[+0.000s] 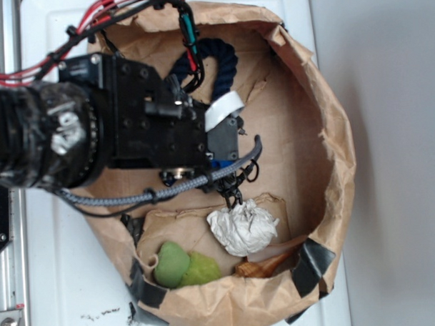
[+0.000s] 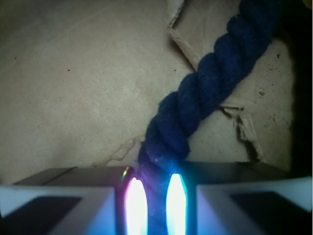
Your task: Grab the blue rope.
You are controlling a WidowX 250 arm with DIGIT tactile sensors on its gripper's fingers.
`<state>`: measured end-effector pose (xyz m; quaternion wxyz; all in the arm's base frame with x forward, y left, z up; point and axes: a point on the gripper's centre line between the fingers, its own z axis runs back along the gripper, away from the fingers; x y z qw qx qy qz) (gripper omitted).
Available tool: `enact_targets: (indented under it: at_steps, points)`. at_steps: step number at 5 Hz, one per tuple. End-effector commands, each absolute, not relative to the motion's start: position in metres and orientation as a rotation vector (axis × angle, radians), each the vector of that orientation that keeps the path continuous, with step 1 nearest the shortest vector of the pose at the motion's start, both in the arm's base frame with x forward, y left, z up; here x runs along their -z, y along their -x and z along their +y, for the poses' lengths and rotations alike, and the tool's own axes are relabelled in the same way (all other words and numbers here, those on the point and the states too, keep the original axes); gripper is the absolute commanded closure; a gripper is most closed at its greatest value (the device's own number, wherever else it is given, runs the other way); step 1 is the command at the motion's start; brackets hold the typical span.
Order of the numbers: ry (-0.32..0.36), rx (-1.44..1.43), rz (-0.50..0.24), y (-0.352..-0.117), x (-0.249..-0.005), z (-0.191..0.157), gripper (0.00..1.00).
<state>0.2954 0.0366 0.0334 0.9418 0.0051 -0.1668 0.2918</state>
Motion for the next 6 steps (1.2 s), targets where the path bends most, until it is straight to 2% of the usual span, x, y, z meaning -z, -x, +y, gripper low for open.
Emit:
enact_targets:
  at_steps: [1,3,4,5,6]
  points:
    - [-0.008,-0.579,-0.394,-0.298,-0.050,0.039,1.00]
    - [0.130,-0.641,-0.348,-0.294,-0.148,0.036,1.00]
    - [0.178,-0.640,-0.312,-0.293,-0.176,0.040,1.00]
    - [0.187,-0.637,-0.299,-0.295,-0.187,0.039,1.00]
    - [0.166,-0.610,-0.293,-0.292,-0.203,0.034,1.00]
